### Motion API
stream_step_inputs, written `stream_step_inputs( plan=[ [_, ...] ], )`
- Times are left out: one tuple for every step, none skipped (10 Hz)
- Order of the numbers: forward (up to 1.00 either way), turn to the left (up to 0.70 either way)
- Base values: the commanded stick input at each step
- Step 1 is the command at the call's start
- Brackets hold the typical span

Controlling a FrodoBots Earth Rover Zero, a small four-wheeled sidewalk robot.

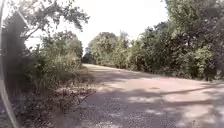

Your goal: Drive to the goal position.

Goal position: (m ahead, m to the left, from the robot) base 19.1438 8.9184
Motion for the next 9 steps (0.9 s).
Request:
stream_step_inputs(
  plan=[
    [0.05,0.0],
    [0.05,0.0],
    [0.05,0.0],
    [0.05,0.0],
    [0.05,0.0],
    [0.05,0.0],
    [0.06,0.0],
    [0.06,0.0],
    [0.06,0.0]
  ],
)
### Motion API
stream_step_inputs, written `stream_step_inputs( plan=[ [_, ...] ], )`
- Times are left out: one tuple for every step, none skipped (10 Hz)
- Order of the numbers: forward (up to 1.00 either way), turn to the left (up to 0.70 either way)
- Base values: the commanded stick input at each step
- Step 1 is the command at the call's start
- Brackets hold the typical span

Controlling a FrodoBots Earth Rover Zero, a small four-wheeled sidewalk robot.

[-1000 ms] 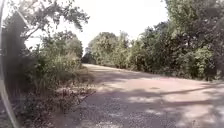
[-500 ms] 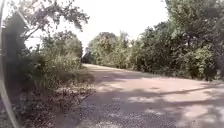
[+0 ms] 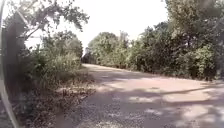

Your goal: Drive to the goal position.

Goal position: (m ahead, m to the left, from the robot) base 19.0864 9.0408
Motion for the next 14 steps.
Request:
stream_step_inputs(
  plan=[
    [0.05,0.0],
    [0.05,0.0],
    [0.05,0.0],
    [0.06,0.0],
    [0.06,0.0],
    [0.05,0.0],
    [0.06,0.0],
    [0.05,0.0],
    [0.05,0.0],
    [0.06,0.0],
    [0.05,0.0],
    [0.05,0.0],
    [0.05,0.0],
    [0.05,0.0]
  ],
)
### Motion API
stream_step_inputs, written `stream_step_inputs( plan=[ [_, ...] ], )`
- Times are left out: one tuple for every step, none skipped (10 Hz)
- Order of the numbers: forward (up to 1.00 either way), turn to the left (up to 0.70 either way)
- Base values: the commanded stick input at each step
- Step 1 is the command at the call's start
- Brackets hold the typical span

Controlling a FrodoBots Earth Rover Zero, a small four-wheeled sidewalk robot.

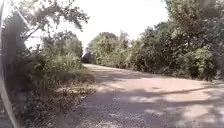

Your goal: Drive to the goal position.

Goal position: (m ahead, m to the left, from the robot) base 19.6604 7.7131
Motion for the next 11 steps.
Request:
stream_step_inputs(
  plan=[
    [0.05,0.0],
    [0.05,0.0],
    [0.05,0.0],
    [0.05,0.0],
    [0.05,0.0],
    [0.05,0.0],
    [0.05,0.0],
    [0.05,0.0],
    [0.05,0.0],
    [0.05,0.0],
    [0.05,0.0]
  ],
)
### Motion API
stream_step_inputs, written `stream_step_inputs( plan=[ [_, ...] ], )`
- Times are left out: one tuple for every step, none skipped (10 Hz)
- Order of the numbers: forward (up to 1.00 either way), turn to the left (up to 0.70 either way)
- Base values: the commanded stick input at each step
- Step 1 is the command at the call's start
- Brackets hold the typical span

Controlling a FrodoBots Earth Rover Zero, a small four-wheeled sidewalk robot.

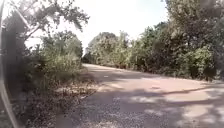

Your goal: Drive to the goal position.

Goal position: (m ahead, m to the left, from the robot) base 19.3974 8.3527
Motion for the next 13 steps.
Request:
stream_step_inputs(
  plan=[
    [0.05,0.0],
    [0.05,0.0],
    [0.06,0.0],
    [0.05,0.0],
    [0.05,0.0],
    [0.06,0.0],
    [0.06,0.0],
    [0.06,0.0],
    [0.05,0.0],
    [0.05,0.0],
    [0.06,0.0],
    [0.05,0.0],
    [0.05,0.0]
  ],
)
